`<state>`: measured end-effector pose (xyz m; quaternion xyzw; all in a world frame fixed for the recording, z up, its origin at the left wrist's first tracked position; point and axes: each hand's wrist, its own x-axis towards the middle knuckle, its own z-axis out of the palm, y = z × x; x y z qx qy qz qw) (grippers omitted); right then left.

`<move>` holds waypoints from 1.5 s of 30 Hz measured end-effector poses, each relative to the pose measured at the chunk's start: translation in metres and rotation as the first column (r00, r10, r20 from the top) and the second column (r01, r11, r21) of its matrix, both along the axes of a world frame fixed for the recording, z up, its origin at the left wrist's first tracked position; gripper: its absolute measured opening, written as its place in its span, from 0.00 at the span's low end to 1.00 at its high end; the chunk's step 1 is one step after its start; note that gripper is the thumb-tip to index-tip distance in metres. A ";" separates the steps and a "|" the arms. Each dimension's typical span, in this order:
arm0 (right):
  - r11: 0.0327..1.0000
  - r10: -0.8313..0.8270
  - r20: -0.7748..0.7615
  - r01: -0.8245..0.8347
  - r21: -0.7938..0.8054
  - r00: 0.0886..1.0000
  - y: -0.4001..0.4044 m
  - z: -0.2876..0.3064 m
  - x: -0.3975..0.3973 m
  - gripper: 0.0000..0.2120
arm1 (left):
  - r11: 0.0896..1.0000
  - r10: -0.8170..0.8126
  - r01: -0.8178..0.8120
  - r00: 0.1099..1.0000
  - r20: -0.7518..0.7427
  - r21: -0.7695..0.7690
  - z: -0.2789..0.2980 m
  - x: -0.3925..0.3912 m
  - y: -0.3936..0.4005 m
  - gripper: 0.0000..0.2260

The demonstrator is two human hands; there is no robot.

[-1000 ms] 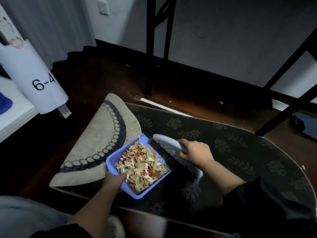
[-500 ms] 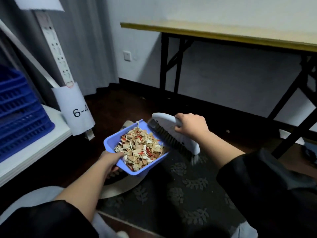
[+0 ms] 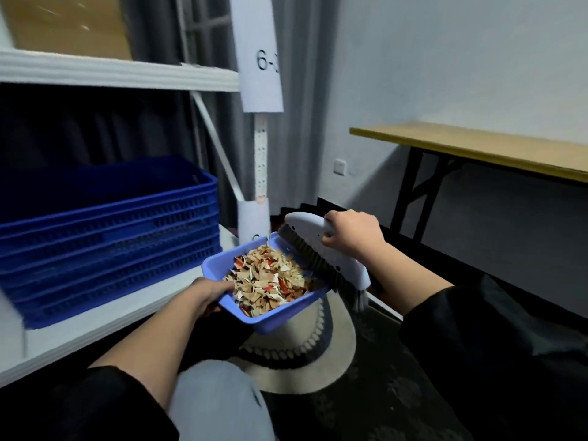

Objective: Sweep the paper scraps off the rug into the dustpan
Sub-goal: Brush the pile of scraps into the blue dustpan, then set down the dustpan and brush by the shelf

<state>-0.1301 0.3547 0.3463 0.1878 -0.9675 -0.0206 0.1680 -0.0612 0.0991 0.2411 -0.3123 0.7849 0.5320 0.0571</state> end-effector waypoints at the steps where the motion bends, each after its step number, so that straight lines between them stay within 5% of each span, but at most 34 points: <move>1: 1.000 0.025 -0.005 -0.025 0.006 1.000 -0.014 0.004 0.001 0.14 | 1.000 0.023 -0.023 1.000 0.000 0.001 0.005 0.009 -0.012 0.05; 12: 0.937 0.348 -0.003 -0.348 0.013 0.937 -0.201 0.023 0.054 0.14 | 0.959 0.279 -0.277 0.960 0.020 -0.061 0.036 0.139 -0.170 0.08; 24: 0.806 0.576 0.177 -0.590 0.036 0.798 -0.322 -0.056 0.158 0.15 | 0.868 0.494 -0.497 0.865 0.088 0.004 -0.041 0.291 -0.265 0.01; 34: 0.786 0.601 0.307 -0.615 -0.060 0.738 -0.353 -0.137 0.210 0.17 | 0.857 0.500 -0.516 0.821 0.277 -0.018 -0.116 0.358 -0.293 0.06; 45: 0.819 0.555 0.396 -0.563 -0.109 0.731 -0.353 -0.184 0.197 0.15 | 0.889 0.454 -0.423 0.772 0.446 -0.173 -0.131 0.367 -0.307 0.10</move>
